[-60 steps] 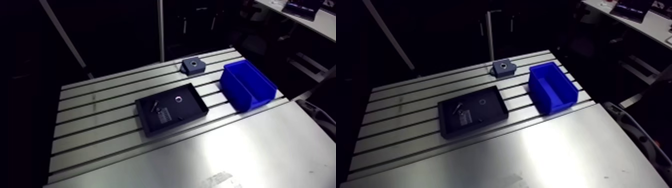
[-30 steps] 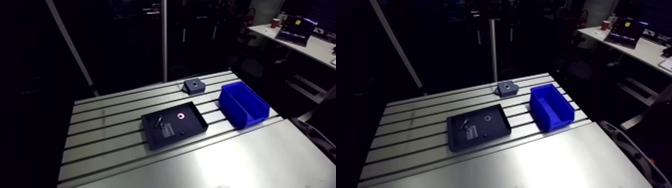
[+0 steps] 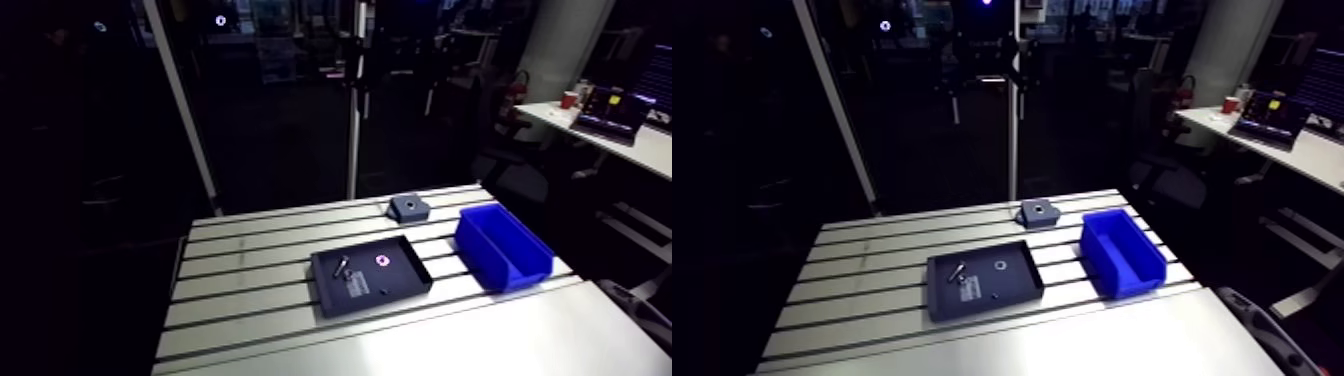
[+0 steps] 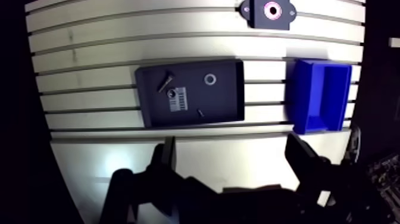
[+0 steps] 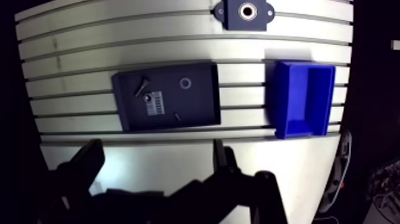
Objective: Pick up the bearing and press it into the housing until flush.
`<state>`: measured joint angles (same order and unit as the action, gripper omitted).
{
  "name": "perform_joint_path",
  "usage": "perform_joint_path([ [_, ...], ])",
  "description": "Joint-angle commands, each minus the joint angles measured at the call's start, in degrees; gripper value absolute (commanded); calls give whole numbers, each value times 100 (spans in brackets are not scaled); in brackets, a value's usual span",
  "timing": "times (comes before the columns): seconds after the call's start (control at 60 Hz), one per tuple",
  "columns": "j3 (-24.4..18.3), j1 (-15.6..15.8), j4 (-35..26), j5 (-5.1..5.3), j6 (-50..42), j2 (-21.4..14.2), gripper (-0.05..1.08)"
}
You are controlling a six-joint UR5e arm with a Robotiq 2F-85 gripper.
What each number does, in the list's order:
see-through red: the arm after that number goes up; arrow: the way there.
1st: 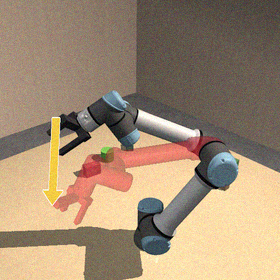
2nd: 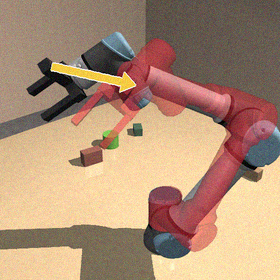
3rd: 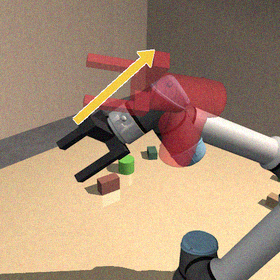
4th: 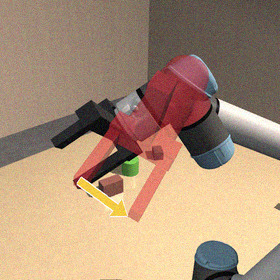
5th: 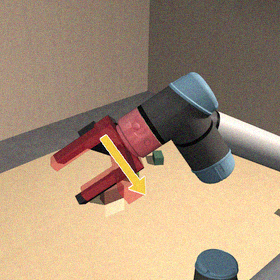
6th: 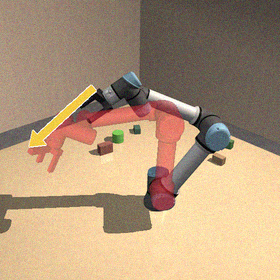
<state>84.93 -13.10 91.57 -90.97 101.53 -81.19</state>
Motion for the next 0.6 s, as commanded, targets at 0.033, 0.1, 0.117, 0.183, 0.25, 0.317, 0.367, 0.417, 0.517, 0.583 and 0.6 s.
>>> perform_joint_path([
  [0.033,282,273,89,-29,-476,-271,0],
  [0.1,345,282,240,-38,-514,-270,0],
  [0.117,397,282,287,-32,-508,-277,0],
  [0.183,439,289,327,-23,-522,-278,1],
  [0.25,450,299,400,-37,-548,-278,1],
  [0.317,443,299,593,-48,-521,-271,1],
  [0.367,385,292,688,-87,-482,-229,1],
  [0.417,323,292,701,-149,-481,-217,1],
  [0.517,318,291,709,-164,-488,-217,1],
  [0.583,327,299,684,-147,-522,-208,1],
  [0.6,327,299,684,-147,-522,-208,1],
])
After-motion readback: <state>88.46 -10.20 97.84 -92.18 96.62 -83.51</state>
